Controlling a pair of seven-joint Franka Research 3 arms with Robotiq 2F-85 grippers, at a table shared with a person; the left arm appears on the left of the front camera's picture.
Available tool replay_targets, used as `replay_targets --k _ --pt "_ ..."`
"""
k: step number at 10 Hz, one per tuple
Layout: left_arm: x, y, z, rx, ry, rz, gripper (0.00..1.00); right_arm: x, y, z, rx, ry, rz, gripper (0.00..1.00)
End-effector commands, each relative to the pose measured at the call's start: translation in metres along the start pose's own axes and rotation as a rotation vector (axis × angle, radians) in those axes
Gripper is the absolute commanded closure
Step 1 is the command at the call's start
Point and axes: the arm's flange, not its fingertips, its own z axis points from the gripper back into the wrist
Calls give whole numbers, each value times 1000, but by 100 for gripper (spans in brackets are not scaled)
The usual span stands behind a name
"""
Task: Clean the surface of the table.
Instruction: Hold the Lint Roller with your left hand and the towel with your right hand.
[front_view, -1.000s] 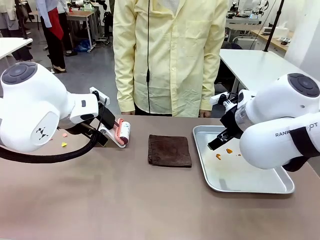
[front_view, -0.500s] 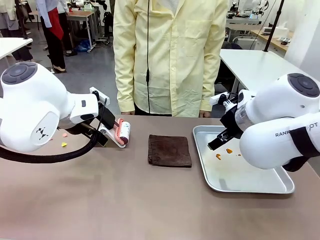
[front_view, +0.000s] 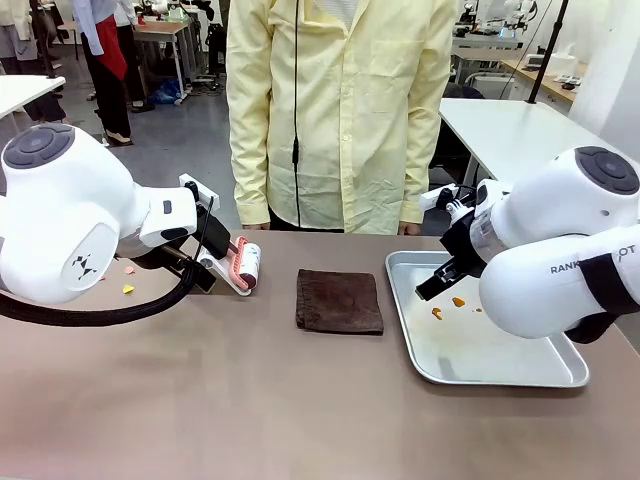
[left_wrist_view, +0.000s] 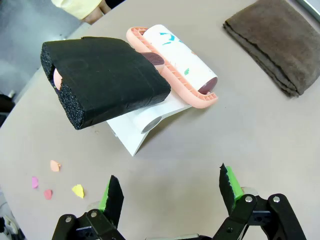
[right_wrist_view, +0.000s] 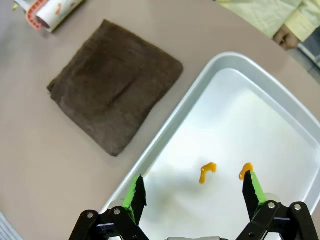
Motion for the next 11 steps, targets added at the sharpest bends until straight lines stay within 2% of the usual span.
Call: replay_targets --k 1,2,3,4,5,6,7,8,9,11 --pt "0 0 0 0 0 0 0 0 0 0 0 0 0 0" --pt "-3 -2 12 -108 59 38 0 -1 -1 11 17 26 -46 0" --pt "-5 -1 27 -239 60 102 0 -3 -3 25 149 83 -118 0" --pt "-4 5 40 -257 116 244 0 0 -3 40 176 182 -335 0" --pt "0 9 51 -290 243 419 0 1 -5 53 219 223 -545 0" --pt "0 15 63 -305 267 528 0 -3 -9 73 397 223 -649 0" --pt "-2 21 77 -415 245 570 0 -11 -15 90 507 173 -726 0" --pt "-7 31 95 -607 179 581 0 -23 -22 109 624 114 -784 0" --pt "-20 53 115 -769 78 644 0 -41 -30 127 708 45 -858 0" --pt "-71 109 147 -945 -199 861 0 -93 -45 144 828 -119 -992 0"
